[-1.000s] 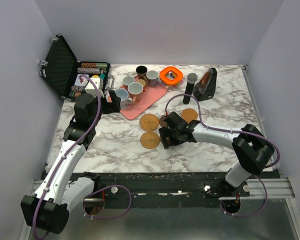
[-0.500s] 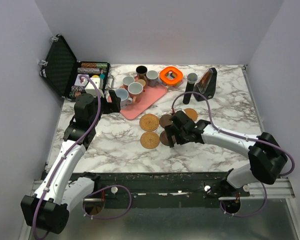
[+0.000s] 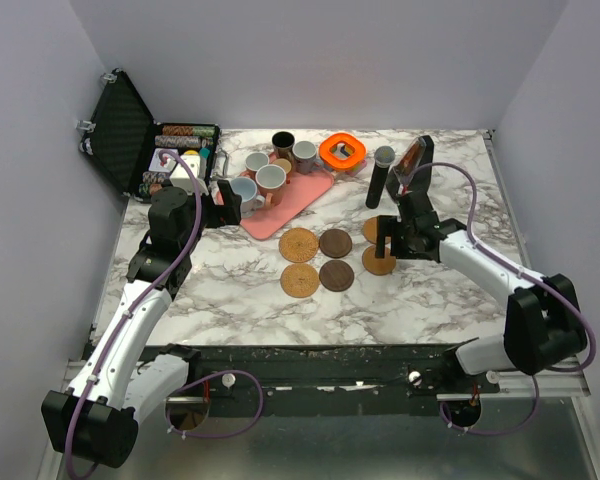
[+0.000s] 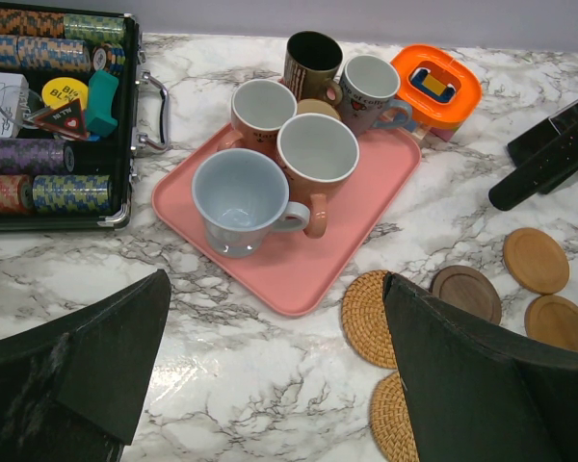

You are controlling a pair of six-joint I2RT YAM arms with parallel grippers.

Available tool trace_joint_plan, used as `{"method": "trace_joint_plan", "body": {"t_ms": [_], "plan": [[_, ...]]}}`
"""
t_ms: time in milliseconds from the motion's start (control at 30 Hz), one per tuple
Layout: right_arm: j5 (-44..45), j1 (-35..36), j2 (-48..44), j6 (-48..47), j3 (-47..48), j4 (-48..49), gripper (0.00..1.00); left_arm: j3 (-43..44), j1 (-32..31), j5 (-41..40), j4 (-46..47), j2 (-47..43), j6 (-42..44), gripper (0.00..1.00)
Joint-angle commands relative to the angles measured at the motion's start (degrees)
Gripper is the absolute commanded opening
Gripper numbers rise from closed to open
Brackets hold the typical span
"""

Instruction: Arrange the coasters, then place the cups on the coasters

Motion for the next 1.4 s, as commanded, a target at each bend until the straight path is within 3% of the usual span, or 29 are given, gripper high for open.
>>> {"method": "trace_joint_plan", "body": {"t_ms": [0,267,633,1367], "plan": [[-3.7,-4.1,4.8,-3.1,4.0,3.4,0.91,-0.5,-0.2,-0.1,0.9,-0.2,-0.6,0.99],[-5.6,-11.0,13.6,-4.6,12.2,6.0,0.93,-0.4,-0.2,-0.2,0.8,-0.4,-0.6,0.99],[-5.1,-11.3,25.4,-6.5,21.2,3.1,0.66,-0.4,-0.2,0.1,0.8,-0.2,-0.6,0.99],[-7.6,-10.5,30.3,-5.8,21.8,0.1,0.47,-0.4,-0.2,0.3,0.8,-0.4,-0.8,0.99]]}}
